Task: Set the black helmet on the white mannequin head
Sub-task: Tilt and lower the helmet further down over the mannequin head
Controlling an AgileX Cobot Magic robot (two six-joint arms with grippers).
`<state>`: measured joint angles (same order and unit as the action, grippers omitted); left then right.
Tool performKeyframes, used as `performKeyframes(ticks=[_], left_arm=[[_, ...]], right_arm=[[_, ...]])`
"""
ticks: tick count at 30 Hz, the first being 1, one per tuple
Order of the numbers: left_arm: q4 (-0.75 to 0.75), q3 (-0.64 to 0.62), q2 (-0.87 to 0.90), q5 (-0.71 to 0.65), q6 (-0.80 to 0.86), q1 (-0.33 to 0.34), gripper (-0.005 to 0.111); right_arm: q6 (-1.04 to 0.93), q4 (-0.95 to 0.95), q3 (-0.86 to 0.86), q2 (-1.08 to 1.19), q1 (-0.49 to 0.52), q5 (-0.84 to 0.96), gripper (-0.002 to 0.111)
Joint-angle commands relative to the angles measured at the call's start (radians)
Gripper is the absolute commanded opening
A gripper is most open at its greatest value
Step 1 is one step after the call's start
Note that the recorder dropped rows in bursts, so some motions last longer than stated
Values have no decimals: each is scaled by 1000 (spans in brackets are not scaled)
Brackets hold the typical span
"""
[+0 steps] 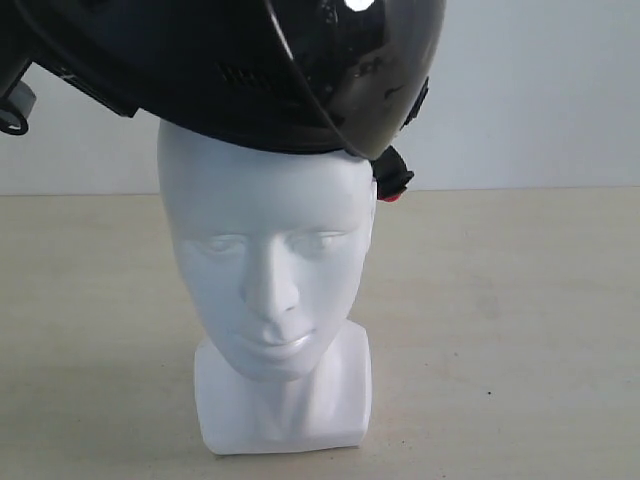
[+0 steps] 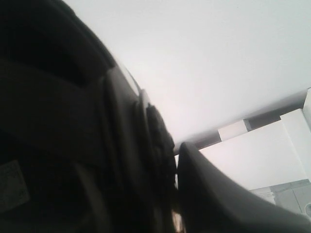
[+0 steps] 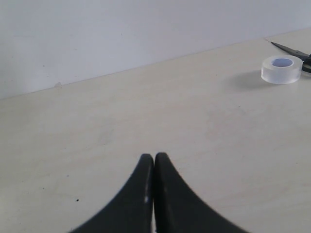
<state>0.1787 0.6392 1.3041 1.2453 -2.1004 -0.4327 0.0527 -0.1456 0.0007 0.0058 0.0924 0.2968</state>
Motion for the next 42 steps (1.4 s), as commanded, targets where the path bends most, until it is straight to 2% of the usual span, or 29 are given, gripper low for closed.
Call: performKeyframes(ticks=[1, 4, 29, 42], left_arm=[[-2, -23, 5, -24, 34, 35, 4], [-2, -32, 5, -24, 30, 51, 4], [24, -59, 48, -24, 38, 60, 4], [20, -140, 48, -24, 76, 77, 4]], right_arm=[[-5, 2, -1, -6, 7, -12, 0], [-5, 2, -1, -6, 7, -12, 0], [-5, 2, -1, -6, 7, -12, 0], [-5, 2, -1, -6, 7, -12, 0]])
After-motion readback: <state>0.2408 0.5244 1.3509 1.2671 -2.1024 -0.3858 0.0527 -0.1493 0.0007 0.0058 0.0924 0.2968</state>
